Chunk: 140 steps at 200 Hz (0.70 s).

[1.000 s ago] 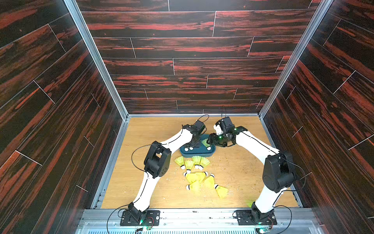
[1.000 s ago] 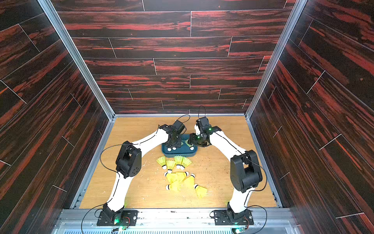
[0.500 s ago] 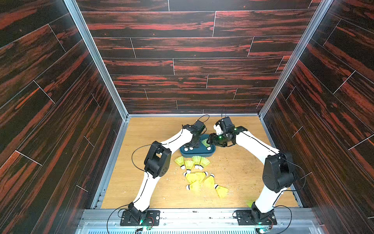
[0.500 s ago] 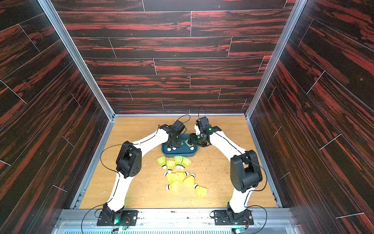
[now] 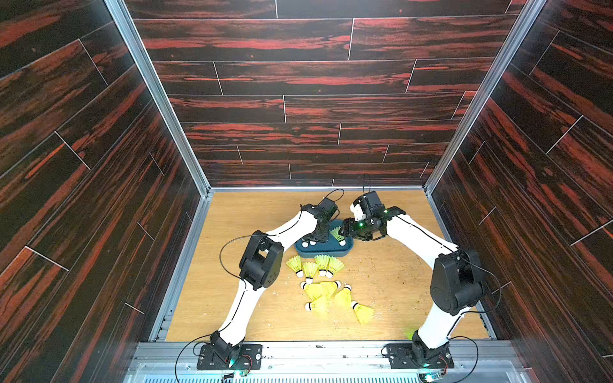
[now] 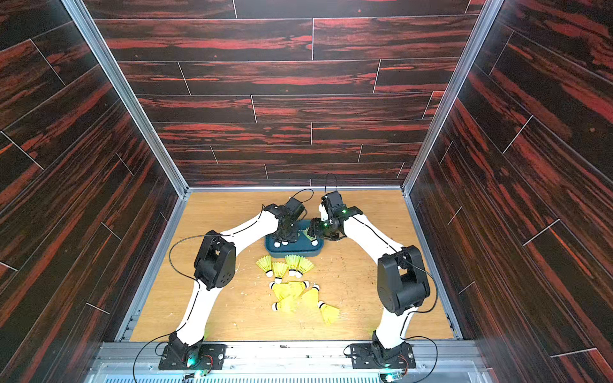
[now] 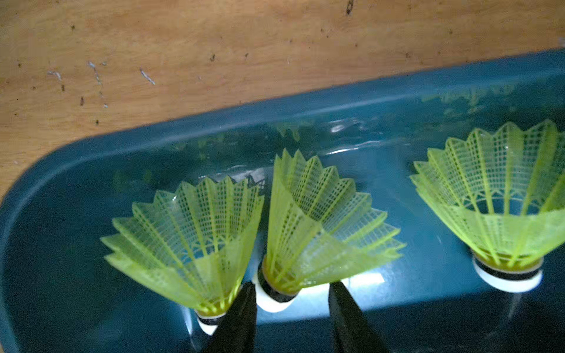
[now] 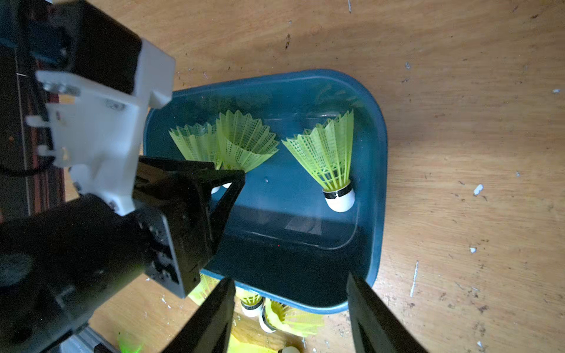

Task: Put the shuttlecocks into the storage box
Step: Adjust the shuttlecock in the storage box.

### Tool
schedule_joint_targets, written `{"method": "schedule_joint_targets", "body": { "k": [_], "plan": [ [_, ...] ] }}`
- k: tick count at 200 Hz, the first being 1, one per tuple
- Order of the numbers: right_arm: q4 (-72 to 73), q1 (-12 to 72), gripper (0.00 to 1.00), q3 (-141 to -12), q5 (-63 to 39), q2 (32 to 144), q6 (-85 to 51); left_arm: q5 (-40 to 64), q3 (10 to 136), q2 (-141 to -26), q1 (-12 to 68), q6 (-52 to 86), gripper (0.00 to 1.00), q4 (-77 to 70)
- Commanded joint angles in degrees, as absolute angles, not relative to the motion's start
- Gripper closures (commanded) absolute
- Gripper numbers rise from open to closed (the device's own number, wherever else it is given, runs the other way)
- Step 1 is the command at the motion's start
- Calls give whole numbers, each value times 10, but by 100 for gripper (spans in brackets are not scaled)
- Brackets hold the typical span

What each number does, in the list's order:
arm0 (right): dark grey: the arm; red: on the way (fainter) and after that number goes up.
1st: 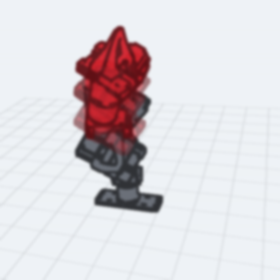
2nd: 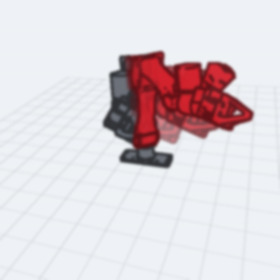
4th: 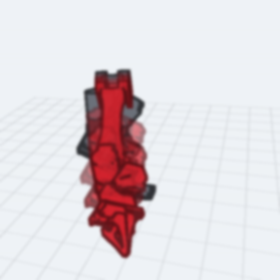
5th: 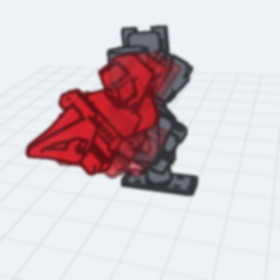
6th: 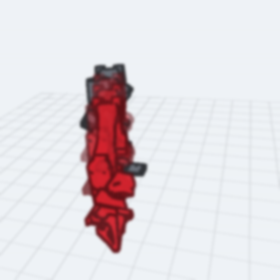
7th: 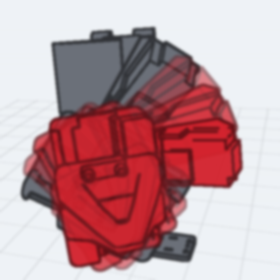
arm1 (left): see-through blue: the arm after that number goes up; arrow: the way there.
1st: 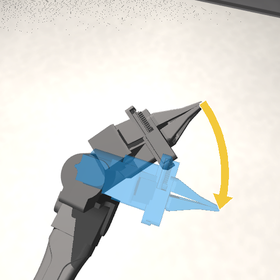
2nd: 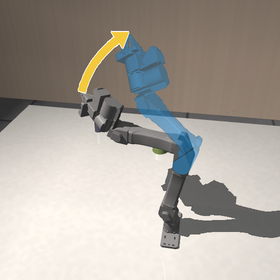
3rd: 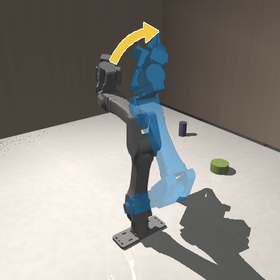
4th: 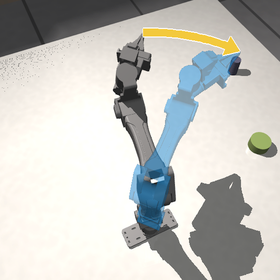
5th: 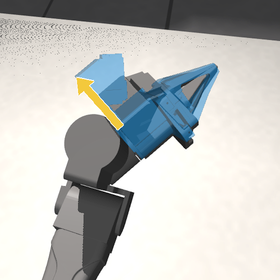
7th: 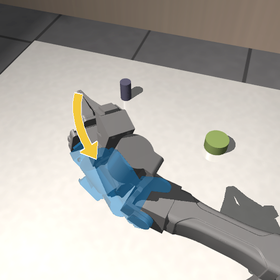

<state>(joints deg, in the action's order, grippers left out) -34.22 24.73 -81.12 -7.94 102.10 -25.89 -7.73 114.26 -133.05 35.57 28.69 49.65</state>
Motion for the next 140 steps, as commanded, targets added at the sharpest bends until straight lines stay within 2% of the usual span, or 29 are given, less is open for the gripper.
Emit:
{"method": "schedule_joint_targets", "body": {
  "k": [1, 81, 140],
  "plan": [
    [-343, 245, 37, -809, -82, 1023, -257, -77, 1143, -1335, 356, 281, 58, 506],
    [-342, 245, 37, -804, -79, 1019, -257, -72, 1125, -1321, 361, 306, 54, 491],
    [-340, 245, 37, -801, -80, 1018, -258, -58, 1129, -1322, 360, 344, 55, 484]
  ]
}}
